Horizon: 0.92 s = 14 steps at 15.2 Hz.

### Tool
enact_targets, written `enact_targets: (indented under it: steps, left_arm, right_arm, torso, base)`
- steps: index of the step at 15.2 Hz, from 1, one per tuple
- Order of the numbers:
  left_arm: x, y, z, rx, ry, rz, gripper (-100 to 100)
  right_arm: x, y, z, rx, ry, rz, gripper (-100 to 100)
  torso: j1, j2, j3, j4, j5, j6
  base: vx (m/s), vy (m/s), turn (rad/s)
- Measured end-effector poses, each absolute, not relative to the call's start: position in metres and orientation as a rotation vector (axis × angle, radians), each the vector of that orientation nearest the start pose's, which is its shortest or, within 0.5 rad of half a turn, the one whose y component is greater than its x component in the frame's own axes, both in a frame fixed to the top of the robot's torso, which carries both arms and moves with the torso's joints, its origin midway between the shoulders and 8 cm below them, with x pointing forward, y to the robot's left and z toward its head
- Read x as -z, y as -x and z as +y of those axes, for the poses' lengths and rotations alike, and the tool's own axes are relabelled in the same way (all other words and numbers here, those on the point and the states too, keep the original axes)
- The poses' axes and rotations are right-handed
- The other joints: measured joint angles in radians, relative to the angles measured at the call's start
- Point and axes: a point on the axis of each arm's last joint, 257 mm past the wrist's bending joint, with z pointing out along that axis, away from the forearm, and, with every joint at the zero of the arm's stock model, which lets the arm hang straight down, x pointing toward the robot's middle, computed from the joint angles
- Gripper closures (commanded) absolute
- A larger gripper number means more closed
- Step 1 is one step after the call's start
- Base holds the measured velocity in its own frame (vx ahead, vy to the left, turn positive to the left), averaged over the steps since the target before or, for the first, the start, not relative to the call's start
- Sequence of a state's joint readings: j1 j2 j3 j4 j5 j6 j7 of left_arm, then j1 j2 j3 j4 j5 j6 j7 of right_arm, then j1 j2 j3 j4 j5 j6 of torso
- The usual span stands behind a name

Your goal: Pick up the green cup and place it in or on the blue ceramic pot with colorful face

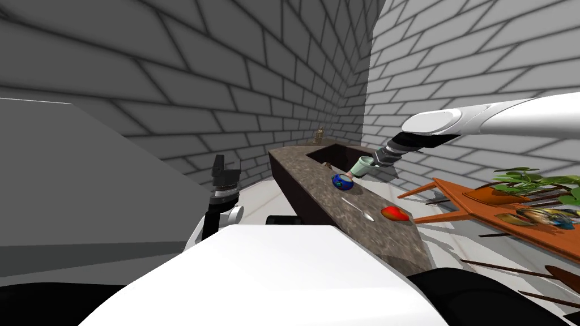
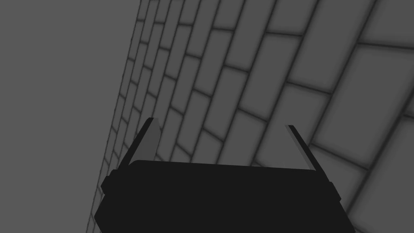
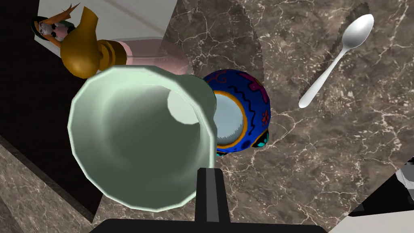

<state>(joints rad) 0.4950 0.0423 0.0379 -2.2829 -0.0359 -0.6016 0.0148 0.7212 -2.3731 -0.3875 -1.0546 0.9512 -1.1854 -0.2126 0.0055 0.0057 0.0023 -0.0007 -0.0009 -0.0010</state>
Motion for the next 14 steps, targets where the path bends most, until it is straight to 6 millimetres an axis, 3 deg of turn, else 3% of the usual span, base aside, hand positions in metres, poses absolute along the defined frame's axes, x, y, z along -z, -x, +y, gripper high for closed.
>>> enact_targets:
  steps: [14]
  left_arm:
    - [-0.0458, -0.3250, 0.2766, 1.286, 0.514, 0.590, 0]
  right_arm:
    - [-0.0059, -0.4032, -0.6106, 0.580, 1.722, 2.458, -100]
  torso:
    - [-0.003, 0.005, 0.003, 0.001, -0.001, 0.001]
  base:
    - [-0.075, -0.066, 0.124]
